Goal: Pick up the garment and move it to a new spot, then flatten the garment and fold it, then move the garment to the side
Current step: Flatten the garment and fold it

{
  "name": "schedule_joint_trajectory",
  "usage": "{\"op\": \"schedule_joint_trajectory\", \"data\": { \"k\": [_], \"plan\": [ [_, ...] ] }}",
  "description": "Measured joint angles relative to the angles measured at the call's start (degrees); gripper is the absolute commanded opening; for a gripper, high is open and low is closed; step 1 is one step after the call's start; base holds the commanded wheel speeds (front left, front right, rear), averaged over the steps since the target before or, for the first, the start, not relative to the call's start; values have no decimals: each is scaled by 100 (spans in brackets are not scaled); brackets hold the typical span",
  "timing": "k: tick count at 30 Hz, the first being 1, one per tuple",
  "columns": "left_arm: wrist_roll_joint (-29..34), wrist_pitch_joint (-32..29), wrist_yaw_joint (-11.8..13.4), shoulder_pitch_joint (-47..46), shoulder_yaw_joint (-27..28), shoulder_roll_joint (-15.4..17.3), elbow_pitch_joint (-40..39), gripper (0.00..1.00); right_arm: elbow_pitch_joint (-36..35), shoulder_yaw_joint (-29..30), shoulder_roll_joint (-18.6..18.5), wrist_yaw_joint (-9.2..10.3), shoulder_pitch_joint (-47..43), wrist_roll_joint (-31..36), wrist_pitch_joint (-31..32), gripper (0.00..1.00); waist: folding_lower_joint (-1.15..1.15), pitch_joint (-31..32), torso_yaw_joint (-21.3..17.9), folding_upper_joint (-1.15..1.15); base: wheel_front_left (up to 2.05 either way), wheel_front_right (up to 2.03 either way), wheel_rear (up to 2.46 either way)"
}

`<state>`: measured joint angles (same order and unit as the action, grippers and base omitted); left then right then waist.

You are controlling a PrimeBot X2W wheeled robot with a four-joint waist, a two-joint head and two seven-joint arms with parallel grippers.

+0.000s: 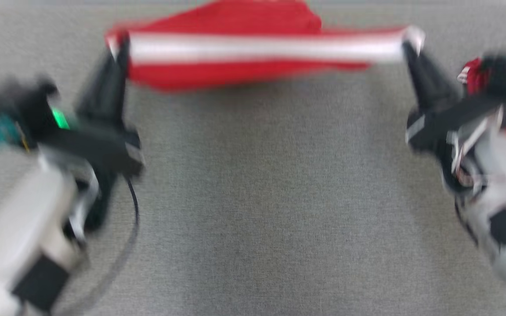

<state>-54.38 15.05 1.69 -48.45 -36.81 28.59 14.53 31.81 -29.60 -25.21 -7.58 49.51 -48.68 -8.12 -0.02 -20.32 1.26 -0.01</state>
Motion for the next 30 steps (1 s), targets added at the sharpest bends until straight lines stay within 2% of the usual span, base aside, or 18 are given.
{"op": "schedule_joint_trajectory", "data": {
  "k": [6,11,14,19,24,30],
  "plan": [
    [240,0,162,1638,-9,-31,-646,0,-593,365,-77,0,-1469,-10,-86,0,0,383,62,0,0,0,0],
    [469,0,234,2585,48,-165,-781,0,-1147,715,-62,0,-2760,71,65,0,-1,665,118,-1,0,0,0],
    [667,0,274,3017,93,-257,-701,0,-1469,923,-15,-1,-3512,339,196,0,0,806,174,-1,0,0,0],
    [1027,1,370,3689,339,-468,-573,0,-2029,1283,224,-4,-4635,743,565,0,1,1013,225,0,0,0,0],
    [1371,1,390,4392,500,-522,-454,0,-2574,1478,580,-3,-5746,1059,1091,0,0,1244,223,0,0,0,0],
    [1571,0,333,4860,677,-566,-470,0,-3115,1924,932,-3,-6423,1336,1483,0,0,1464,250,0,0,0,0]
  ]
}}
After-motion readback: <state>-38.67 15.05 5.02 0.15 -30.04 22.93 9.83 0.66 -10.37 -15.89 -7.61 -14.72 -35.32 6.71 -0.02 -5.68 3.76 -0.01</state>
